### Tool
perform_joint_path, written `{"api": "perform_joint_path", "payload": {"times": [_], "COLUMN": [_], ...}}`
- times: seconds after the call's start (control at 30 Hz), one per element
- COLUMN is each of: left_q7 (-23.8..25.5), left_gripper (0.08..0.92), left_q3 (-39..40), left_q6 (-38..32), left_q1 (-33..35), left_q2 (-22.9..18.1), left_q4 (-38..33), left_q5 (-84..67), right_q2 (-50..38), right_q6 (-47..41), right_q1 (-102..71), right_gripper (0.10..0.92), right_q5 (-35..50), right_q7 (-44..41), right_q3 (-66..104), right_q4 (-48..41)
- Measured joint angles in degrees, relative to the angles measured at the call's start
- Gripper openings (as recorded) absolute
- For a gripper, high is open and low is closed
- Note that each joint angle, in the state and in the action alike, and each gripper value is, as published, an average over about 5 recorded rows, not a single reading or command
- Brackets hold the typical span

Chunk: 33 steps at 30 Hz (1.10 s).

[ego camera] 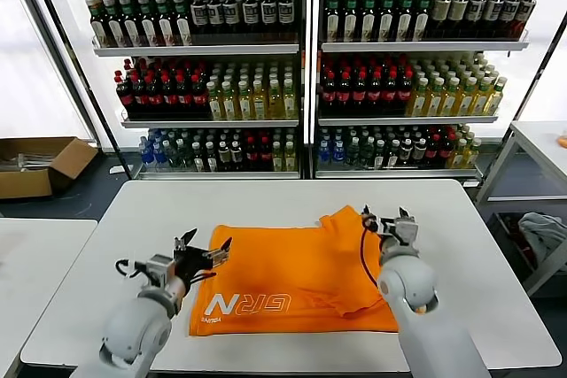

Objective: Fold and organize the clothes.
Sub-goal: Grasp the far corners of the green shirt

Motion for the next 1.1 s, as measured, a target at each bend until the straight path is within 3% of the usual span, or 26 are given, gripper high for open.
{"api": "perform_joint_path", "payload": {"times": [0.37,1.1], "left_q7": [0.7,0.6], "left_gripper": [0.823,0.823], "left_q3": [3.9,6.3], "left_q6": [0.1,0.1], "left_q1": [-10.2,-11.9], "left_q2": [-1.0,-3.0], "left_q4": [13.7,19.5], "left_q5": [-0.7,-0.2], "right_q2": [4.0,6.0], "right_q6": [0.0,0.0], "right_q1": [7.2,5.6], "right_gripper": [0.823,0.823], "right_q5": [-1.8,-4.2], "right_q7": [-2.6,-3.8], "right_q3": [-2.0,-2.9], "right_q4": [-12.7,-16.2]}}
